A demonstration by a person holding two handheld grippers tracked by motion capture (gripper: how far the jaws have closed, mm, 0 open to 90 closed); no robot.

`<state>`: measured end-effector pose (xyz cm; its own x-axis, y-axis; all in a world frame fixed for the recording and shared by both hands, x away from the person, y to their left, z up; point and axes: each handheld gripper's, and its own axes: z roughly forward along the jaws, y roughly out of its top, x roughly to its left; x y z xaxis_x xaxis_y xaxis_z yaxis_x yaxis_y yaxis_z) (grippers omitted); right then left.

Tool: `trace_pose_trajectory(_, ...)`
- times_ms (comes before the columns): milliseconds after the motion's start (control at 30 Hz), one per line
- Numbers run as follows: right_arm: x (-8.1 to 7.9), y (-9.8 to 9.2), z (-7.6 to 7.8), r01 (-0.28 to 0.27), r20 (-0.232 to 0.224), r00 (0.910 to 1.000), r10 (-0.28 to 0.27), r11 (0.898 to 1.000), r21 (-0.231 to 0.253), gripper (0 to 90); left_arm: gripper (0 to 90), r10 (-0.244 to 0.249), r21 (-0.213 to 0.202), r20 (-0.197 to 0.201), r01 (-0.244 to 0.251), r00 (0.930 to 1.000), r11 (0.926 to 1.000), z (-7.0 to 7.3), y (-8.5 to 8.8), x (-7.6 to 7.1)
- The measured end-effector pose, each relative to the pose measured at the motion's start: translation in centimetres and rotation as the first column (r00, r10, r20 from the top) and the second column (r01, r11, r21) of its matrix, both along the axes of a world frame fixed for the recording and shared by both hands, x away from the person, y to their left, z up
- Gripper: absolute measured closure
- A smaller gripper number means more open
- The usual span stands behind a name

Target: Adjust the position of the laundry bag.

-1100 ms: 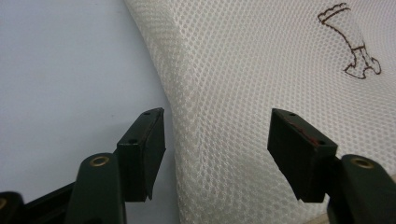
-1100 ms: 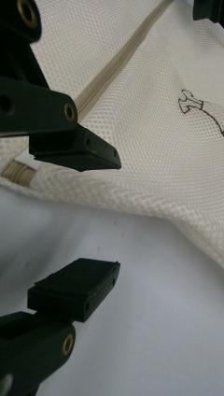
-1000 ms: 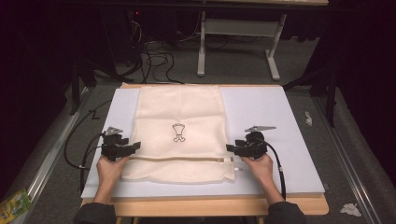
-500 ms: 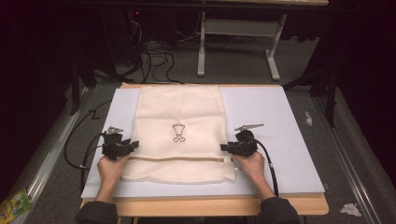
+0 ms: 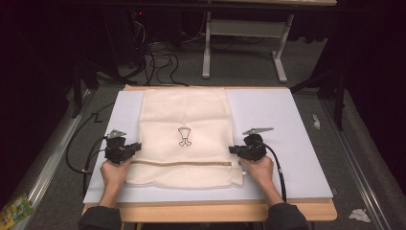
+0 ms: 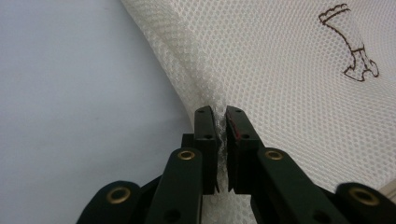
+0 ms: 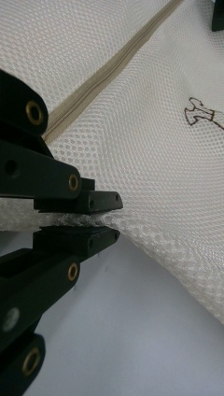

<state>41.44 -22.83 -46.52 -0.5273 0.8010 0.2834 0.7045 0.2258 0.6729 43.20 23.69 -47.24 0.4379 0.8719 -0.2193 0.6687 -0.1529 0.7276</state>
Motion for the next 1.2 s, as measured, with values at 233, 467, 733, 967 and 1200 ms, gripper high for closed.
trace_pose_trajectory(233, -0.4, -1.1, 0.1, 0.027, 0.011, 0.9996, -0.027, 1.0, 0.003, 84.9, 84.7, -0.029, -0.001, 0.015, 0.029, 0.9995, 0.9996, 0.5, -1.2, 0.1)
trace_pose_trajectory(467, -0.8, -2.5, 0.5, 0.055, 0.031, 0.998, -0.055, 0.998, 0.004, 85.0, 84.7, -0.053, -0.005, 0.027, 0.053, 0.9982, 0.9986, 0.6, -2.6, 0.3)
trace_pose_trajectory(733, -1.3, -4.0, 0.5, 0.088, 0.039, 0.9953, -0.088, 0.996, 0.018, 85.0, 84.7, -0.079, -0.006, 0.038, 0.079, 0.9962, 0.9968, 0.8, -4.0, 0.4)
trace_pose_trajectory(967, -1.9, -5.6, 0.7, 0.12, 0.045, 0.9916, -0.121, 0.992, 0.029, 84.9, 84.6, -0.094, -0.028, 0.042, 0.096, 0.9947, 0.995, 0.8, -5.2, 0.6)
trace_pose_trajectory(1200, -2.3, -6.5, 0.8, 0.138, 0.055, 0.9888, -0.139, 0.99, 0.019, 84.8, 84.5, -0.109, -0.029, 0.048, 0.11, 0.9929, 0.9935, 0.8, -6.4, 0.7)
